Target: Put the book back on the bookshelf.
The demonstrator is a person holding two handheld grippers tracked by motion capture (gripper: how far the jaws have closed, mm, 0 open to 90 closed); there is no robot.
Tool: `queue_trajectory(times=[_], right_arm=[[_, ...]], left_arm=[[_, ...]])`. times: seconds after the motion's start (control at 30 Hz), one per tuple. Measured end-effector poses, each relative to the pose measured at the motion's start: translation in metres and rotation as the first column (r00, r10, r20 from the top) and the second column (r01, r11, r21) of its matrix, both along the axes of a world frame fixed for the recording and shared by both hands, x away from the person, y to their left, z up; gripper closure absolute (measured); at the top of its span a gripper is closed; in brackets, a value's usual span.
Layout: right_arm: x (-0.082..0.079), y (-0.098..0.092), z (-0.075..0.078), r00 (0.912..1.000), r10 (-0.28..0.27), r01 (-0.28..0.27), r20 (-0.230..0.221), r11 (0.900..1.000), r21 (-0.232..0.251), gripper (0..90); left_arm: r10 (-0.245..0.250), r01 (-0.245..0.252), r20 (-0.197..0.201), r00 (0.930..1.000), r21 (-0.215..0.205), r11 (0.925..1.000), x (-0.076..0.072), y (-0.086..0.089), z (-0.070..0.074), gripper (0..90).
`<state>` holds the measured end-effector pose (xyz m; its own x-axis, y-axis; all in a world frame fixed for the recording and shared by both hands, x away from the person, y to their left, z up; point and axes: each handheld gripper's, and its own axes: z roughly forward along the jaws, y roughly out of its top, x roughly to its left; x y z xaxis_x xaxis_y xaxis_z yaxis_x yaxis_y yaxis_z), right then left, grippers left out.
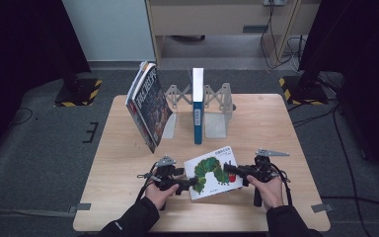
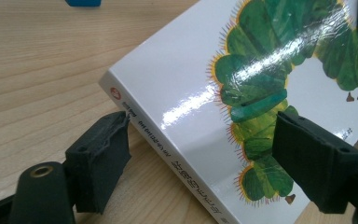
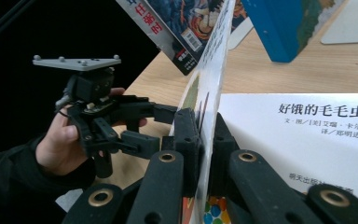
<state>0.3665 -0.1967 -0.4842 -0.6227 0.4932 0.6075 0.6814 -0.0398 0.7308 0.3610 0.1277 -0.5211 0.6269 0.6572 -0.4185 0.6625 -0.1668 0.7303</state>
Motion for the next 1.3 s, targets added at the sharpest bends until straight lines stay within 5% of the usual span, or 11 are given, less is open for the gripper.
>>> queue_trajectory(times=[0.17,0.43,0.63,0.77,0.97,1.07,1.17,1.3], right_arm=[[0.0,-0.001,0.001,1.0,0.007,-0.007,0.005,1.0,0.002,87.6],[-0.001,-0.002,0.001,0.9996,0.019,-0.018,0.019,1.0,-0.008,87.4],[0.0,-0.003,-0.002,0.9999,-0.005,0.006,0.014,0.999,-0.041,85.6],[0.0,-0.004,-0.005,0.9996,-0.023,0.025,0.019,0.997,-0.075,83.3],[-0.002,0.0,-0.011,0.9959,-0.075,0.084,0.05,0.973,-0.216,69.6],[-0.001,0.001,-0.013,0.995,-0.079,0.091,0.061,0.965,-0.246,65.6],[-0.001,0.005,-0.018,0.9937,-0.093,0.108,0.063,0.943,-0.315,54.1],[-0.001,0.007,-0.02,0.9936,-0.096,0.111,0.06,0.932,-0.344,46.4]], left_arm=[[-0.013,0.013,-0.01,0.9999,0.008,0.9999,0.001,-0.003,-0.004,15.7],[-0.086,0.083,-0.035,0.9957,-0.075,0.9937,0.008,-0.009,-0.014,11.5],[-0.097,0.091,-0.051,0.994,-0.111,0.9897,0.01,-0.013,-0.021,10.8],[-0.085,0.081,-0.046,0.9953,-0.09,0.9927,0.009,-0.014,-0.02,13.1],[-0.066,0.062,-0.066,0.9957,-0.06,0.9963,0.008,-0.012,-0.017,23.3],[-0.063,0.059,-0.061,0.9962,-0.054,0.9968,0.007,-0.012,-0.016,25.1],[-0.053,0.05,-0.047,0.9975,-0.054,0.9973,0.006,-0.012,-0.015,32.6],[-0.046,0.043,-0.033,0.9984,-0.076,0.9961,0.005,-0.01,-0.013,40.2]])
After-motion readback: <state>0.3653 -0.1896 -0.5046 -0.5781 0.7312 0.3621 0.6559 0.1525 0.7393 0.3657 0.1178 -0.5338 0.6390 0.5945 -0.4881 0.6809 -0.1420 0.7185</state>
